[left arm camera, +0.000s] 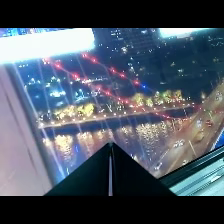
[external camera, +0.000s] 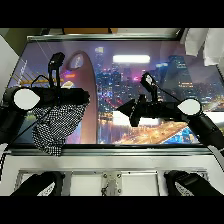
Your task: Fold the clothes and pants, and hang the long-sleeved shirts on hangers.
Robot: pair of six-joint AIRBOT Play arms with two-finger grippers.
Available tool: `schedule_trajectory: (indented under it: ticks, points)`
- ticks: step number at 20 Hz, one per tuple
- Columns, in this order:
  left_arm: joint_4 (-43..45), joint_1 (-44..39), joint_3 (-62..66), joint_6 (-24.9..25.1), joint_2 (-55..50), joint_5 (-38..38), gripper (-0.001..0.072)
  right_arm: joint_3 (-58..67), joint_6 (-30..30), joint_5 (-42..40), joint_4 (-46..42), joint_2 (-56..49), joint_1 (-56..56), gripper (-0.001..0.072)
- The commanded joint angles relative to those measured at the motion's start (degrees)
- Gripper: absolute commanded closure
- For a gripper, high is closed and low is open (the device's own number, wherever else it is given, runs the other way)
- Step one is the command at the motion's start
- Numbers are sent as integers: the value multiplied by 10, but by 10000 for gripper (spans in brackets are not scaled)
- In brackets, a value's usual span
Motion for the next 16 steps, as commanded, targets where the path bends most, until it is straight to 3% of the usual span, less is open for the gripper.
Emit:
schedule_trajectory:
  ticks: [1, 10, 16]
  points:
    - [0, 0, 0, 0, 0, 0, 691, 0, 0, 0, 0, 0, 0, 685]
    - [0, 0, 0, 0, 0, 1, 691, 0, 0, 0, 0, 0, 0, 685]
    - [18, 2, 0, 0, 0, 45, 690, 0, 0, 0, 0, 0, 0, 685]
